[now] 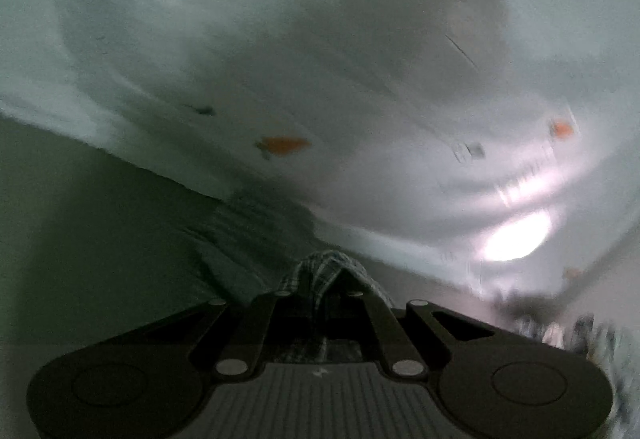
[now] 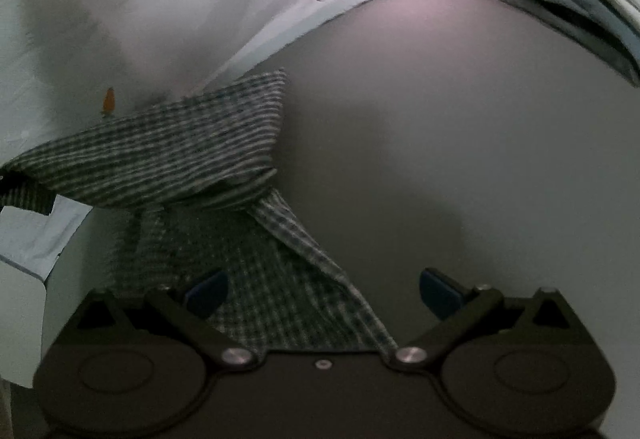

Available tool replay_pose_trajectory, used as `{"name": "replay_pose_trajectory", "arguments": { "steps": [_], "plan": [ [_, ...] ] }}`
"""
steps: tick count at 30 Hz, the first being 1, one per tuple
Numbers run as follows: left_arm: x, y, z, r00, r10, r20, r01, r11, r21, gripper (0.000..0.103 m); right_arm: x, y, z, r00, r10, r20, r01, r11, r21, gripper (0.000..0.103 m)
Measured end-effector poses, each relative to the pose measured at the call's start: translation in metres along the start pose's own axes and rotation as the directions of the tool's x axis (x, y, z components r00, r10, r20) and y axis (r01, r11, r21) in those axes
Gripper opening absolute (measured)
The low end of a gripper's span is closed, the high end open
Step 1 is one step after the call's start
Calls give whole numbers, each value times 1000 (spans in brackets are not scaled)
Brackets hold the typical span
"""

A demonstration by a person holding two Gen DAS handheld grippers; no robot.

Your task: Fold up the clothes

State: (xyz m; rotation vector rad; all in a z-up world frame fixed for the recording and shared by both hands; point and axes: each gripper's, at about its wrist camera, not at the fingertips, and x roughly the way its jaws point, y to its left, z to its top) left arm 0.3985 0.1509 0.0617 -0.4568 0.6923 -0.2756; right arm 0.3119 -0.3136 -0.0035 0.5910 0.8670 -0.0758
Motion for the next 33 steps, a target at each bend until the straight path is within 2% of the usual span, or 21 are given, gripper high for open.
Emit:
{"name": "replay_pose_trajectory", "arguments": {
  "steps": [4,7,8,10,11,13,14,16,19,21,23,26,28,30,33],
  "plan": [
    [-12,44,34,992,95,83,-89,993,-74,4,-1,9,-6,1000,-20,-7,20,1000,-24,103],
    [-12,82,50,970,217,111,-202,970,-133,4,2,19,-15,999,-47,-23,45,997,-66,103],
    [-7,99,51,960,265,90,-246,952,-179,6,3,22,-17,998,-50,-28,48,996,-79,103],
    [3,133,50,931,364,14,-346,896,-279,12,4,27,-22,998,-50,-39,46,994,-97,103],
    [6,147,46,915,401,-35,-392,868,-305,18,5,29,-24,998,-50,-44,45,993,-106,103],
    [7,162,31,888,446,-117,-459,835,-304,28,4,33,-27,997,-52,-48,45,990,-134,103],
    [4,161,20,880,455,-136,-475,833,-283,39,3,35,-28,997,-57,-48,49,987,-152,103],
    [-5,148,-11,878,449,-166,-476,855,-207,53,3,36,-29,996,-68,-50,58,981,-187,102],
    [-15,115,-65,891,373,-258,-403,913,-70,59,-2,36,-35,995,-91,-49,78,971,-225,94],
    [-24,85,-109,887,321,-333,-333,943,20,61,-6,32,-40,993,-104,-49,88,962,-258,86],
    [-33,53,-152,875,280,-394,-262,960,101,65,-12,28,-46,993,-106,-47,88,952,-294,81],
    [-44,21,-202,857,265,-443,-214,963,162,70,-21,22,-55,995,-86,-57,62,936,-348,72],
    [-50,10,-227,833,286,-474,-216,956,198,70,-27,18,-63,995,-69,-70,36,919,-394,64],
    [-58,6,-245,815,328,-477,-244,942,232,70,-33,15,-71,995,-55,-83,11,894,-449,61],
    [-72,14,-259,801,365,-474,-307,931,197,76,-41,13,-87,994,-53,-98,-10,828,-560,54]
  ]
}}
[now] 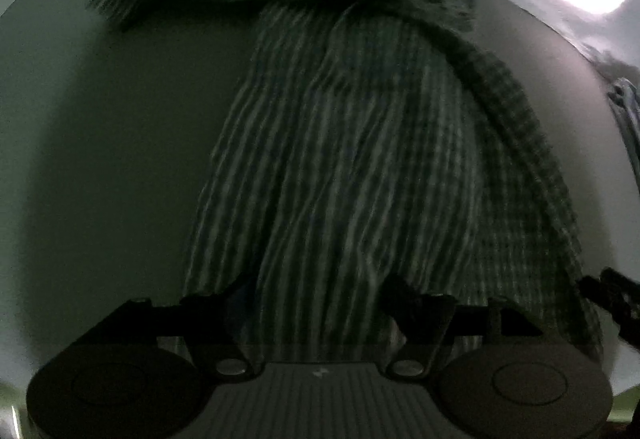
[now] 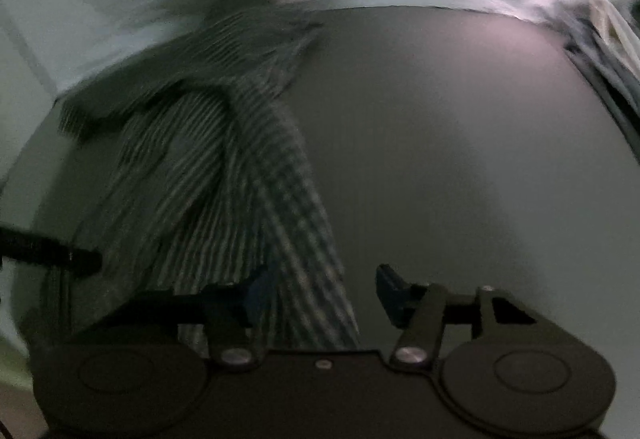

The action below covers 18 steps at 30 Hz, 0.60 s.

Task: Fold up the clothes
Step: 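Lay the shirt down lengthwise and smooth it with the right gripper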

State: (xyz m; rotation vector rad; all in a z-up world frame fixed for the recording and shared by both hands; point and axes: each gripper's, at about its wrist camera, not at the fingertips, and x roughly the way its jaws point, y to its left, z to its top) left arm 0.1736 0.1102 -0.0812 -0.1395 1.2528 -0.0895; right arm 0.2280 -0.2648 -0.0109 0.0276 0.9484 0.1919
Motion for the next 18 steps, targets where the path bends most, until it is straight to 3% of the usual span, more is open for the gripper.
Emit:
{"name": "replay_pose_trajectory", "arguments": {
  "steps": [3,5,7,8,11,13,16,18],
  "plan": [
    [1,1,-18,999,44,1,-44,998,-32,79,-4,7,-15,1000,-16,-16,14,993,-121,53],
    [0,0,-30,997,79,1,-79,996,-35,81,-7,11,-24,999,-27,-20,22,980,-200,46],
    [-1,-3,-41,994,108,17,-107,994,-25,83,-11,12,-32,1000,-24,-15,20,972,-234,24],
    [-1,-4,-44,992,121,25,-121,992,-19,83,-13,10,-33,1000,-15,-9,12,974,-225,21],
    [-3,-6,-53,988,145,42,-144,989,-29,86,-20,2,-37,1000,12,18,-9,984,-178,4],
    [-6,-6,-59,987,149,52,-148,989,-32,87,-25,-3,-39,999,30,45,-24,991,-134,2],
    [-11,-4,-69,987,146,71,-146,989,1,89,-34,-19,-40,986,143,86,-147,988,38,2],
    [-12,-5,-72,986,150,75,-152,988,26,90,-39,-33,-40,956,257,142,-282,938,203,2]
  ]
}}
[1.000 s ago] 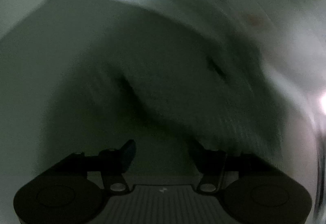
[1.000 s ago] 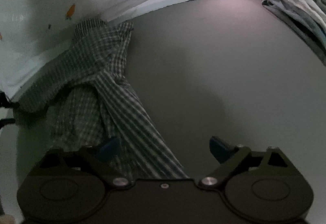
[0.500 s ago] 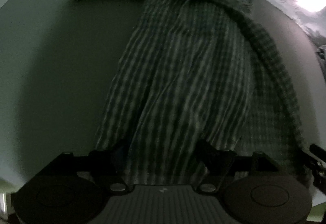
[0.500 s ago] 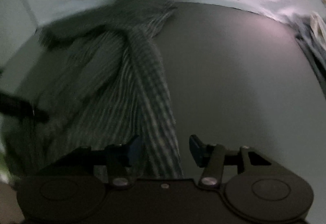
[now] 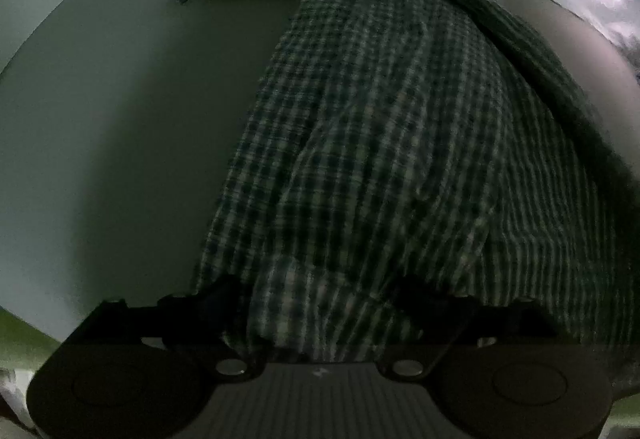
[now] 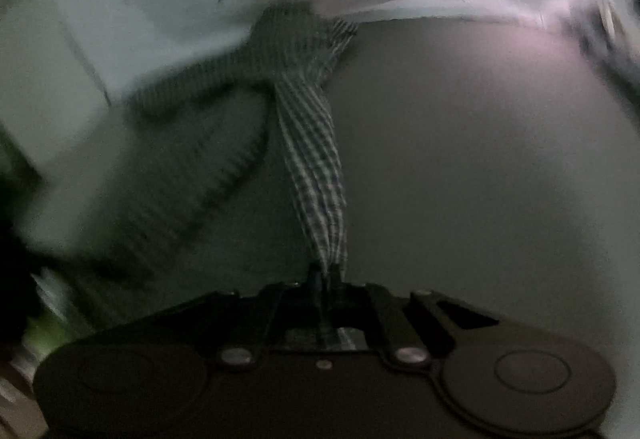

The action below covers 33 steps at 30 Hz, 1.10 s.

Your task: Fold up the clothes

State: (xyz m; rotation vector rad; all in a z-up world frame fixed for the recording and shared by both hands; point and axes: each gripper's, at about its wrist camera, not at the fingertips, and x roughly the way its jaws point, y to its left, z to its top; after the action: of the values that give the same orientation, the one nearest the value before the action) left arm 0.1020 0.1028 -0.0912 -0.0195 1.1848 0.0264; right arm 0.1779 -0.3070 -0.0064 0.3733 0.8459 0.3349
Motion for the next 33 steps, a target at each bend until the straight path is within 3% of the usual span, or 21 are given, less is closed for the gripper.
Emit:
{"name": "replay_pose_trajectory", "arguments": {
  "steps": [2,4,6,7,11,14,16,20,26,30,33],
  "plan": [
    [-1,1,1,1000,0,-5,0,1000,6,91,-4,-12,2,992,121,39,-126,974,187,2],
    [-1,4,0,1000,-13,-12,13,1000,18,92,-4,-22,-1,967,233,105,-256,899,354,2],
    [1,7,1,999,-29,-19,30,999,39,95,-2,-21,-5,946,284,158,-325,842,430,2],
    [2,8,2,999,-37,-23,38,998,51,96,0,-17,-6,943,290,166,-334,834,440,2],
    [1,13,5,995,-81,-53,85,994,67,97,17,13,-16,952,286,112,-305,838,453,2],
    [-6,23,-2,989,-136,-64,141,987,73,97,34,44,-24,964,264,41,-258,879,401,2],
    [-15,33,-12,978,-192,-76,197,978,67,97,47,66,-30,968,251,-1,-234,904,359,2],
    [-36,57,-30,953,-286,-98,291,956,43,96,79,94,-39,964,257,-68,-219,915,339,3],
    [-52,92,-34,950,-311,-36,310,950,-31,97,115,106,-60,965,200,-171,-122,915,384,12],
    [-41,100,-27,951,-308,-36,302,946,-120,97,103,103,-66,963,206,-174,-119,903,412,24],
    [-42,107,-30,951,-307,-35,297,940,-169,97,87,93,-68,966,219,-139,-138,889,437,25]
  ]
}}
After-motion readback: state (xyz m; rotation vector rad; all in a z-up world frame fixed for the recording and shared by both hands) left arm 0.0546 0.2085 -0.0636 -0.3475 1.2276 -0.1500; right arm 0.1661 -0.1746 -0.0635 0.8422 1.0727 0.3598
